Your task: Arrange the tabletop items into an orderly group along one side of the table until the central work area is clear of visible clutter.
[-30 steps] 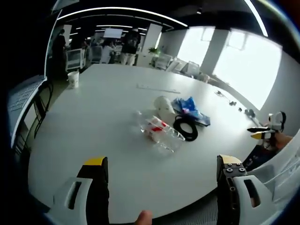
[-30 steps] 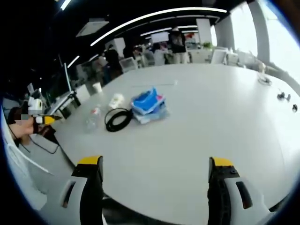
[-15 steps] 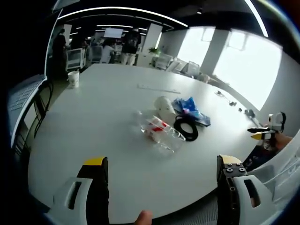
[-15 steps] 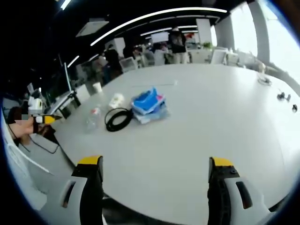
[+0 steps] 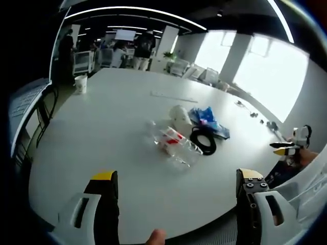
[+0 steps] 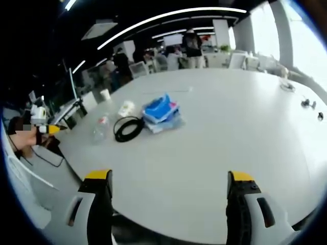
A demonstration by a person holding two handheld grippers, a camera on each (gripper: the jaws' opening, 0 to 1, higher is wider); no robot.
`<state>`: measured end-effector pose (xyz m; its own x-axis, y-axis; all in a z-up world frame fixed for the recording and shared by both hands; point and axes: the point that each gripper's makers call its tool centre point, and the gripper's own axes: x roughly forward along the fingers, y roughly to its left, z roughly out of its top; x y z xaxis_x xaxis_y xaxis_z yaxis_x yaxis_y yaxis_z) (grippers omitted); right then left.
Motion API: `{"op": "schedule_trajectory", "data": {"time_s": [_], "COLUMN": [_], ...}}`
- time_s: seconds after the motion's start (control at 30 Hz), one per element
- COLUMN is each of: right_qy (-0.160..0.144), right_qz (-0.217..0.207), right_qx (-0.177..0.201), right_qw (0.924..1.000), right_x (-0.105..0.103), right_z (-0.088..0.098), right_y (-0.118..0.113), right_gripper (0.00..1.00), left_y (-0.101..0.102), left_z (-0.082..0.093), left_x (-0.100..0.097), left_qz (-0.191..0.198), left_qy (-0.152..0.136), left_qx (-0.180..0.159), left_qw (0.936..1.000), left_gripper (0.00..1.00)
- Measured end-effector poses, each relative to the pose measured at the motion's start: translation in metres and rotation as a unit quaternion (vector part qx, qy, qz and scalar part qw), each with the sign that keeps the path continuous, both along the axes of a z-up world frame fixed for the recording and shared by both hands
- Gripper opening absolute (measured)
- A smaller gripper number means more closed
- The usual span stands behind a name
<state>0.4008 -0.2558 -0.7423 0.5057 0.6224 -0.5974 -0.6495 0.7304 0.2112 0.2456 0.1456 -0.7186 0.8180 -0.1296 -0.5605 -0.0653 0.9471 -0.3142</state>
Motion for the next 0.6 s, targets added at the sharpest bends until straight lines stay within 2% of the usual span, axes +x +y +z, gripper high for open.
{"op": "schedule_trajectory", "data": {"time_s": [0.6], "right_qy": [0.003], "right_qz": [-0.001], "right_qx": [-0.003], "right_qw": [1.0000], "right_x": [-0.0001], "right_z": [-0.0023], "right_y": [-0.0025], "right_gripper": [0.91], "left_y": [0.0041], "left_z": [-0.0017], "left_x": [-0.0022], "left_qz": [0.005], "left_qy": [0.003], "left_qx": [-0.001], "left_qw": [1.0000], "left_gripper": [0.93]}}
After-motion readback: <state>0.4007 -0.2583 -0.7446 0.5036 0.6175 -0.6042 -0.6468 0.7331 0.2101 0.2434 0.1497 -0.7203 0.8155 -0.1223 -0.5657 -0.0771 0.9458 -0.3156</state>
